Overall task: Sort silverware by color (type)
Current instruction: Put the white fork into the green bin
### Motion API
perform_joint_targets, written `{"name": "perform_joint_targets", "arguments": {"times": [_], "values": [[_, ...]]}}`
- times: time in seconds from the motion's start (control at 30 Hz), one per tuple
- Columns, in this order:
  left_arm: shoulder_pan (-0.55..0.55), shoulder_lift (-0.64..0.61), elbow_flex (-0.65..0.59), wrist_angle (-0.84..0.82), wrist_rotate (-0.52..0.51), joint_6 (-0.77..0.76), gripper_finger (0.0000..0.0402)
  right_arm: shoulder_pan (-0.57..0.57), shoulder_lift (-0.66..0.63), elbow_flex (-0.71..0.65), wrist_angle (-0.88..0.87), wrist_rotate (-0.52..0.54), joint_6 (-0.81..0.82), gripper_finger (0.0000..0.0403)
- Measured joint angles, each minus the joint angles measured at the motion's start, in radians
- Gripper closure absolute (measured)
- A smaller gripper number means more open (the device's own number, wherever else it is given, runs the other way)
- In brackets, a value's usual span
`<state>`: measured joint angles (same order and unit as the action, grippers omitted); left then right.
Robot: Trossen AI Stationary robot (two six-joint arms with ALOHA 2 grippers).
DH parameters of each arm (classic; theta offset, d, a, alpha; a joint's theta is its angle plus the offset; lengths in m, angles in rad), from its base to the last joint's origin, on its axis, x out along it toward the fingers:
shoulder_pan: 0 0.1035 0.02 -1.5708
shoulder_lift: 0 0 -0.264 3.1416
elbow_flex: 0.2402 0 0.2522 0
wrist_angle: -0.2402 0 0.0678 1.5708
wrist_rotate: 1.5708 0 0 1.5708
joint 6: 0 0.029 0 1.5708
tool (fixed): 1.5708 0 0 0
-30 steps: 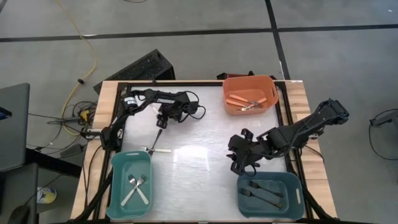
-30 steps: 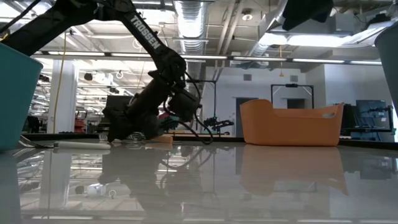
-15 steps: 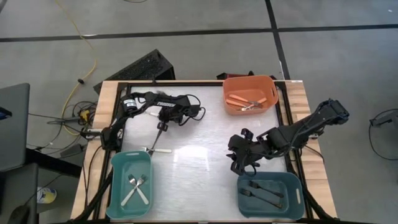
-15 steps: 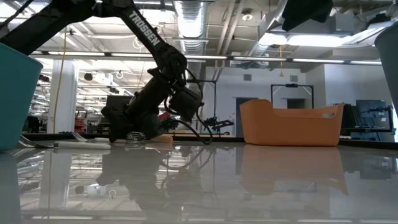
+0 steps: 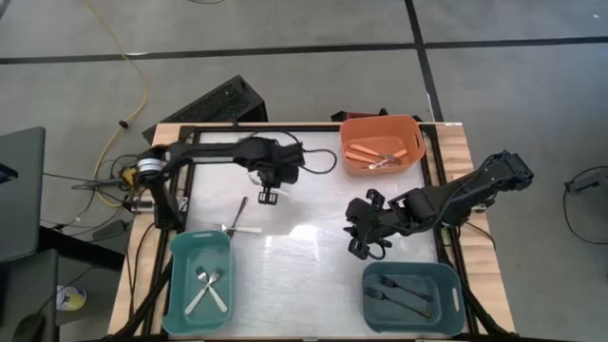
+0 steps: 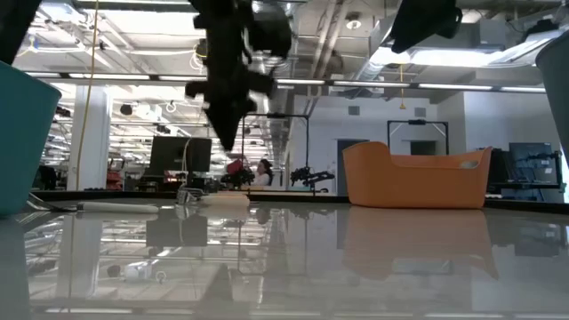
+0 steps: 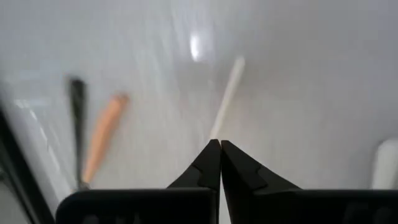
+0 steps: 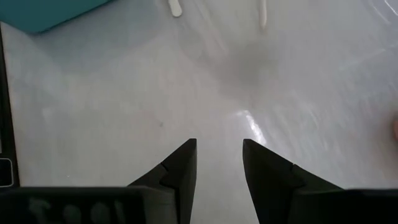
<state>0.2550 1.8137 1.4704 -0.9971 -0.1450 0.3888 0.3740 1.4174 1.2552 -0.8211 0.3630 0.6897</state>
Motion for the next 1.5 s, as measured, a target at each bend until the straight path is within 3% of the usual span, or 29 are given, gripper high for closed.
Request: {"name": "perform_joint_targets", "arguments": {"times": [0.17, 0.33, 0.73, 0.93, 1.07, 1.17, 1.27, 1.4, 1.5], "values": [[-0.007, -0.138, 0.002, 0.011, 0.043, 0.008, 0.04, -0.014, 0.0, 0.0, 0.003, 0.001, -0.033, 0.0251], [0.006, -0.167, -0.001, -0.03, 0.04, 0.098, 0.0387, -0.036, 0.0, 0.0, 0.014, 0.002, -0.038, 0.0251], [0.018, -0.001, -0.174, 0.125, 0.033, 0.058, 0.0201, -0.006, 0.0, 0.0, 0.022, 0.003, -0.044, 0.0251], [0.022, 0.073, -0.185, 0.202, 0.019, 0.052, 0.0158, 0.004, 0.0, 0.0, 0.022, 0.005, -0.071, 0.0251], [0.023, 0.123, -0.186, 0.206, 0.045, 0.04, 0.0164, 0.004, 0.0, 0.0, 0.014, 0.006, -0.082, 0.0251], [0.015, 0.145, -0.181, 0.197, 0.051, 0.011, 0.0191, 0.006, 0.0, 0.0, 0.013, 0.006, -0.091, 0.0251], [0.006, 0.146, -0.182, 0.197, 0.052, -0.015, 0.025, 0.006, 0.0, 0.0, 0.011, 0.006, -0.101, 0.0251], [0.002, 0.126, -0.186, 0.193, 0.042, -0.05, 0.0368, 0.006, 0.0, 0.0, 0.012, 0.006, -0.123, 0.0251], [0.006, 0.091, -0.188, 0.208, 0.025, -0.082, 0.0384, -0.001, 0.0, 0.0, 0.013, 0.006, -0.126, 0.0251]]}}
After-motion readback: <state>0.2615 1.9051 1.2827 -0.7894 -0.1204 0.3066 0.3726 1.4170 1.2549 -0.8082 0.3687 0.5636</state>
